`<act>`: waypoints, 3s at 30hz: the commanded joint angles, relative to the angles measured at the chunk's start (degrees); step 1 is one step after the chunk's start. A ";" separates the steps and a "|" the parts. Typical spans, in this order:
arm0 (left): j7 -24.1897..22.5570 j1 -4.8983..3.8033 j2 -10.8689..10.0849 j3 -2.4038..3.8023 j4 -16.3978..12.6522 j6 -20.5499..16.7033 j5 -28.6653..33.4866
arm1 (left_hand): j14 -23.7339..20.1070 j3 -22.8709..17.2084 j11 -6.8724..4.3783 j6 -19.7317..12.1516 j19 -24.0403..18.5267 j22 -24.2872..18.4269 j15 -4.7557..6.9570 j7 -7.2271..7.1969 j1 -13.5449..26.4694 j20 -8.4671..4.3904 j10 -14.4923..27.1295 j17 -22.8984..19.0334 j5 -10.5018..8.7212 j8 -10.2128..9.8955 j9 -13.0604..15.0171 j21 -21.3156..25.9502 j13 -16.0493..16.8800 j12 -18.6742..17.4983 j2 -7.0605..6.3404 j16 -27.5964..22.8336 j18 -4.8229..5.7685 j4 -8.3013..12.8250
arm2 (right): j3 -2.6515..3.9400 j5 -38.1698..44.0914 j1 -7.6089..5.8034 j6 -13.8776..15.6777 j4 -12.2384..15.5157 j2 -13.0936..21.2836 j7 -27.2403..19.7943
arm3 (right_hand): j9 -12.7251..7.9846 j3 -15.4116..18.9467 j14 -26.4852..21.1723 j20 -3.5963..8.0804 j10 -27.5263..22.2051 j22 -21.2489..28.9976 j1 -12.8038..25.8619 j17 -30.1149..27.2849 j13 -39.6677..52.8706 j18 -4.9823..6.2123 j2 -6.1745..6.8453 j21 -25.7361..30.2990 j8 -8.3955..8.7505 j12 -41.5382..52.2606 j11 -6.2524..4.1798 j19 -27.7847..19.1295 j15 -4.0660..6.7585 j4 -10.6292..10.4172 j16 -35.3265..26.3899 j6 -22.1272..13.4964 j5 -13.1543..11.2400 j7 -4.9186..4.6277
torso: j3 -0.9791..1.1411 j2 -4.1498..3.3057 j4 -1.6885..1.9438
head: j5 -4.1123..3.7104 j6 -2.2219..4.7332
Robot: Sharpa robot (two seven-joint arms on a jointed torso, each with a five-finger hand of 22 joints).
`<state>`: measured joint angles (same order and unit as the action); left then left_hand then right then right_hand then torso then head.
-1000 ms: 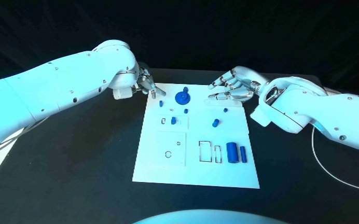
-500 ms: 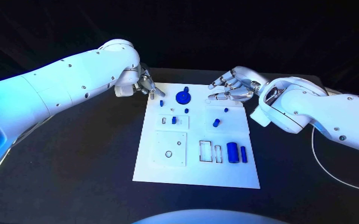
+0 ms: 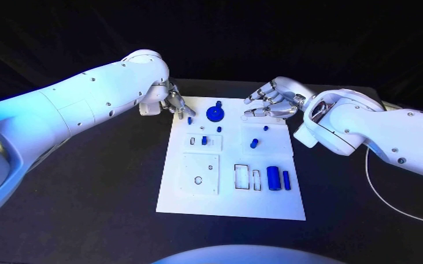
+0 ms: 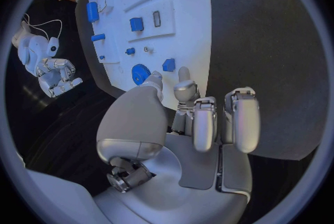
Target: Assemble the parts on the task board
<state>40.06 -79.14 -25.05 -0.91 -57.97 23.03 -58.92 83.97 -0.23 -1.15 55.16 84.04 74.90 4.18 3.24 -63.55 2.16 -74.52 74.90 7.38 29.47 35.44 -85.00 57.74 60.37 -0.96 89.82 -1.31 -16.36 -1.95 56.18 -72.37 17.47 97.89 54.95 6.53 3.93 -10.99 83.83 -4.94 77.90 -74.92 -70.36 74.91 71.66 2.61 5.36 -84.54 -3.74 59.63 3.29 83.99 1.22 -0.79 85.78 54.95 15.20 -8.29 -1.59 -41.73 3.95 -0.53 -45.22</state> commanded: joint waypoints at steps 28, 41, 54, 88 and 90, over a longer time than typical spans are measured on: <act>-0.14 0.52 1.91 -0.21 1.42 1.30 -0.21 | 6.03 0.81 -0.12 -0.75 3.67 10.69 0.43 -0.49 -3.45 -0.48 -0.33 15.10 -0.05 1.35 1.54 -0.22 -0.14 0.54 1.85 0.18 -0.06 1.00 | 0.00 0.12 0.29 -0.96 -0.23 -0.62 -0.56 | 0.03 0.49 4.37 0.00 -0.40 -3.34 -0.11 6.78 -0.01 -0.08 -0.60 0.22 -0.11 -0.19 -0.06 0.26 -0.13 0.03 -0.35 0.27 0.53 -0.12 | 0.02 0.06 0.05 | -0.09 -0.54; -0.31 0.52 1.89 -0.26 1.28 1.85 0.00 | 6.03 0.84 -0.13 -0.77 3.67 10.70 0.43 -0.49 -3.74 -0.48 -0.36 15.10 -0.04 1.44 1.65 -0.22 -0.11 0.60 1.93 0.18 -0.06 1.13 | 0.00 0.11 0.31 -1.03 -0.27 -0.72 -0.54 | 0.03 0.49 4.37 0.00 -0.40 -3.34 -0.11 6.78 -0.01 -0.08 -0.60 0.22 -0.11 -0.19 -0.06 0.26 -0.13 0.03 -0.35 0.27 0.53 -0.12 | 0.01 0.05 0.02 | -0.17 -0.68; -0.93 0.52 1.93 -0.30 1.43 1.57 0.72 | 6.03 -4.55 -0.65 -2.28 3.44 10.32 0.85 -1.04 -12.42 -0.83 0.02 15.10 0.03 1.36 2.33 0.33 -0.78 0.24 5.99 0.18 -0.21 6.16 | 0.00 0.11 0.31 -1.07 -0.29 -0.78 -0.54 | 0.03 0.49 4.37 0.00 -0.40 -3.34 -0.11 6.78 -0.01 -0.08 -0.60 0.22 -0.11 -0.19 -0.06 0.26 -0.13 0.03 -0.35 0.27 0.53 -0.12 | -0.02 0.05 0.02 | -0.13 -0.93; -5.75 0.82 -8.48 -0.47 -15.46 -8.00 -0.05 | 6.03 -27.93 -0.13 -3.00 3.57 10.74 0.21 -0.37 -10.79 -0.59 -0.36 15.10 -0.88 1.84 4.08 0.35 -3.08 -0.77 -1.13 0.18 -0.15 13.35 | 0.00 -0.34 0.34 -1.12 -0.48 -0.65 -0.72 | 0.04 0.61 4.37 0.00 -0.35 -3.31 -0.14 6.72 0.06 -0.07 -0.78 0.24 -0.13 -0.03 -0.06 0.25 -0.13 -0.10 -0.40 0.31 0.68 -0.13 | -0.05 0.15 0.17 | 0.11 -1.09; -6.29 1.19 -9.52 -0.51 -17.14 -9.12 -0.58 | 6.03 -28.12 -0.16 -2.93 3.59 10.79 0.23 -0.40 -10.74 -0.60 -0.44 15.10 -0.89 1.88 4.11 0.30 -3.09 -0.74 -1.33 0.18 -0.14 13.44 | 0.00 -0.37 0.35 -1.11 -0.47 -0.58 -0.73 | 0.04 0.61 4.37 0.00 -0.35 -3.31 -0.14 6.72 0.06 -0.07 -0.78 0.24 -0.13 -0.03 -0.06 0.25 -0.13 -0.10 -0.40 0.31 0.68 -0.13 | -0.02 0.18 0.16 | 0.25 -1.07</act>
<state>36.08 -78.21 -34.16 -1.38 -74.07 17.56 -57.95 84.08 -21.94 -1.33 51.87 83.84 74.92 4.49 3.06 -74.09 1.54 -74.54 74.91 6.42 31.04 39.49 -84.69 54.73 59.57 -1.62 89.82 -1.31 -8.91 -1.95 55.90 -72.06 17.01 97.41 54.34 6.35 3.92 -10.67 83.83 -4.94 77.90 -74.92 -70.66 74.90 71.66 2.61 5.06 -84.55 -3.74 59.63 3.30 83.99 1.22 -0.79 85.78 54.95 15.52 -8.29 -1.59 -41.59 4.09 -0.38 -46.30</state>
